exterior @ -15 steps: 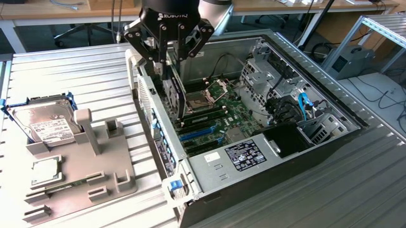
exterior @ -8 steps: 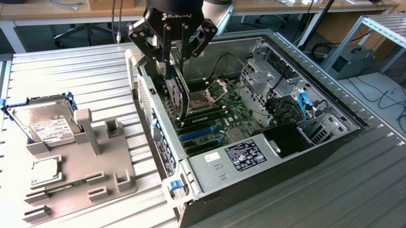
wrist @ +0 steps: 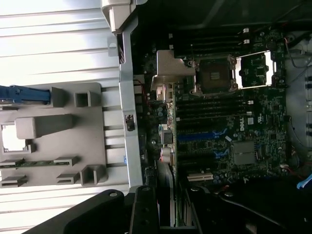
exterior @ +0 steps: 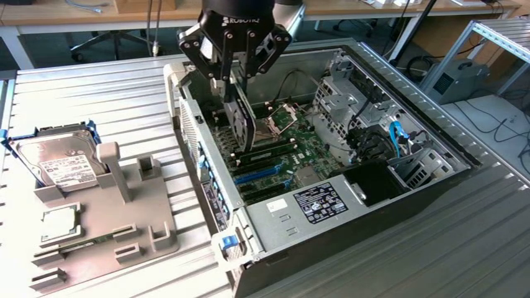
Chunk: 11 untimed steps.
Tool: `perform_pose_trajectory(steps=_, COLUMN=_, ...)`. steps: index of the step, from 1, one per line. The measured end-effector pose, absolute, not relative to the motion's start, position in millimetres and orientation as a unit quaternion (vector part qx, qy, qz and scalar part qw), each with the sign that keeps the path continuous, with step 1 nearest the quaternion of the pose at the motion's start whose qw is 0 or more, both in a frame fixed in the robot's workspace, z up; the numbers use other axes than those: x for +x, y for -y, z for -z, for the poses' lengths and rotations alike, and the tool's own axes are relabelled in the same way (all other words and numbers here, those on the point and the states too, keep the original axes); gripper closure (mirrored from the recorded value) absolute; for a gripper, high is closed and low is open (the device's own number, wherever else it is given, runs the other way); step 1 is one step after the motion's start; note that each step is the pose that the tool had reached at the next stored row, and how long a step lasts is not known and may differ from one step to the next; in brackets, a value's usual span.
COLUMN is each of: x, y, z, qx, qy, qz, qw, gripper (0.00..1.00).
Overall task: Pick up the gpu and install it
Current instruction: 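Pick up the gpu and move the gpu toward the slot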
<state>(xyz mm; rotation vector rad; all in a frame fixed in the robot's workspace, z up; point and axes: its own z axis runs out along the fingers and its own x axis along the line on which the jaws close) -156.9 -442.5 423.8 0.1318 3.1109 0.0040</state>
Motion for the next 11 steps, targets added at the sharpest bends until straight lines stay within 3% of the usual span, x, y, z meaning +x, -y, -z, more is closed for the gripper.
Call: perform_pose_trajectory(steps=11, x=-141, y=439, z=-423, qx=0.042, qy=-0.999, qz=-0.001, qw=0.014, gripper=0.73)
